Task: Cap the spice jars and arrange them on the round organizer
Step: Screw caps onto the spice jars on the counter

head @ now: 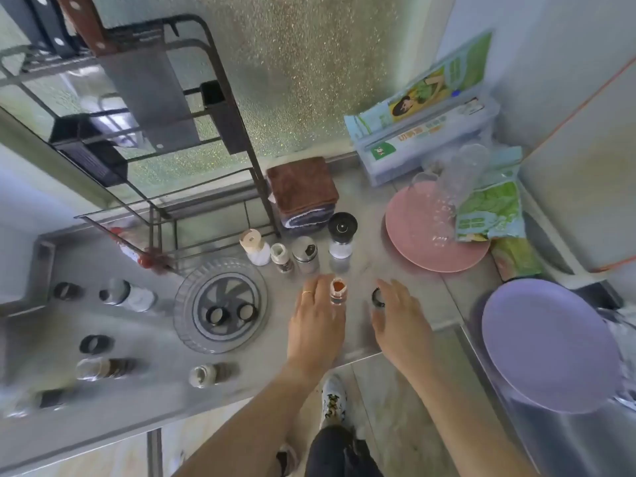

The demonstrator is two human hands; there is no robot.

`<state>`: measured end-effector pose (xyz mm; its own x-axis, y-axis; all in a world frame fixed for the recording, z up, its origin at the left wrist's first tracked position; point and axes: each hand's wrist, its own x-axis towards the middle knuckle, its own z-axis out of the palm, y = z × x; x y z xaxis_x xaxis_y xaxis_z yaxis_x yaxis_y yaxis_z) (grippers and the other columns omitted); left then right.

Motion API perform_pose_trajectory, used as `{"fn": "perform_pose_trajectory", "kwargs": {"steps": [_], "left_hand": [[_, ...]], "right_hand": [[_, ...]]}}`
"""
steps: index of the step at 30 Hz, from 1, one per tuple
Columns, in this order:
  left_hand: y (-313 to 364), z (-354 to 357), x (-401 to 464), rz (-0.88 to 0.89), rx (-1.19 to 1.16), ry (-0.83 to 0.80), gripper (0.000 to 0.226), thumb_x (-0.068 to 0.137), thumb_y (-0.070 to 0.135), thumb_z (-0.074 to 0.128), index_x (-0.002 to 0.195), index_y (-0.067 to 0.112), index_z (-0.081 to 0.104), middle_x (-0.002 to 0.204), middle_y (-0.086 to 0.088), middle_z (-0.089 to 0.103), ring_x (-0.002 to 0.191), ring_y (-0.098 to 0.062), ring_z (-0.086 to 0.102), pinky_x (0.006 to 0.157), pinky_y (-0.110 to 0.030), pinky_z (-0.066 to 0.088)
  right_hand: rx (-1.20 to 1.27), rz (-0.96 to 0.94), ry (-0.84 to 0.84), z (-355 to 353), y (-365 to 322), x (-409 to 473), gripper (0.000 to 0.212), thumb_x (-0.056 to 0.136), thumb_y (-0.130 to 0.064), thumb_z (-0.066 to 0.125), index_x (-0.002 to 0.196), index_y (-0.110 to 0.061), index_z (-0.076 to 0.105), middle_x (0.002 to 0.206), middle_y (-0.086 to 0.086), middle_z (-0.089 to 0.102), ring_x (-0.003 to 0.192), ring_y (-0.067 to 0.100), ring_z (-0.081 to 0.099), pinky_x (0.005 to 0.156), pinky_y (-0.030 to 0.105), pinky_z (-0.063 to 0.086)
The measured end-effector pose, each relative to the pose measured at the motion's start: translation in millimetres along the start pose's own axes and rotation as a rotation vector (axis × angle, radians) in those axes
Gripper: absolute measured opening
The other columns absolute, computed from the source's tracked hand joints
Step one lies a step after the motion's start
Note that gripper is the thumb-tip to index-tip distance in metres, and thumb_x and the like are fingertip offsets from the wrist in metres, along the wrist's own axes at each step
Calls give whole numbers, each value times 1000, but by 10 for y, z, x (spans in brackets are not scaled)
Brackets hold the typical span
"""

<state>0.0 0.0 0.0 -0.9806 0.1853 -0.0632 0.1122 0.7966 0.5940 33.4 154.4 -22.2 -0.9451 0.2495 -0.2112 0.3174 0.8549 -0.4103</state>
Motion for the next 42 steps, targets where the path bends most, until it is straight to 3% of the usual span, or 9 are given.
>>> {"fn": "perform_pose_trajectory", "kwargs": {"steps": [6,10,14,17,25,30,32,37,42], "left_hand": [[-245,446,173,-19,-98,38,57,89,30,70,141,20,48,142,-1,53,119,-23,60,85,-20,40],[-447,730,220,9,-168,130,60,84,27,77,136,20,49,125,-2,65,106,-26,66,84,-28,48],[-598,918,230,-47,-295,221,47,83,24,78,124,23,57,105,5,75,98,-24,69,79,-35,49],[-712,967,203,19,-331,285,43,82,27,80,120,24,61,107,8,77,99,-19,70,84,-37,53],[-909,693,-417,226,-441,478,42,82,30,80,120,27,63,106,13,76,97,-9,70,91,-35,57],[-956,450,-1118,310,-470,541,40,82,34,79,119,33,66,105,14,73,98,-5,67,92,-33,56],[-961,349,-1346,338,-475,547,41,81,34,80,120,34,67,107,12,69,99,-5,66,92,-30,55],[-922,112,-1704,368,-545,539,47,80,31,80,124,36,68,108,12,67,98,-4,68,92,-28,57],[-893,-89,-1856,367,-742,481,45,82,19,82,122,29,65,107,15,75,100,1,71,91,-18,55]], "right_hand": [[-215,20,3,506,211,280,59,97,-20,59,153,-28,40,156,8,42,121,34,55,88,43,57],[-214,-30,121,746,327,352,43,94,-13,57,136,-22,59,130,9,58,104,34,57,77,42,56],[-100,-67,224,845,339,356,27,92,-12,54,115,-17,67,111,10,58,94,35,59,78,42,50],[46,-74,281,814,281,338,34,86,-8,72,117,-22,66,114,6,59,97,32,64,82,36,48],[415,-348,538,578,-122,-193,48,81,-16,80,124,-31,66,112,1,65,104,15,62,99,37,51],[943,-401,430,501,-323,-874,33,79,-7,84,104,-23,69,102,-2,72,91,7,70,86,26,55],[1052,-408,401,467,-390,-1087,29,77,-9,86,96,-22,68,105,2,74,98,14,72,92,33,57],[1056,-522,332,329,-547,-1426,31,76,-2,86,84,-25,68,98,-2,77,99,20,73,98,43,56],[854,-664,209,149,-685,-1560,40,81,1,80,108,-28,77,107,-6,79,105,11,73,103,39,55]]}}
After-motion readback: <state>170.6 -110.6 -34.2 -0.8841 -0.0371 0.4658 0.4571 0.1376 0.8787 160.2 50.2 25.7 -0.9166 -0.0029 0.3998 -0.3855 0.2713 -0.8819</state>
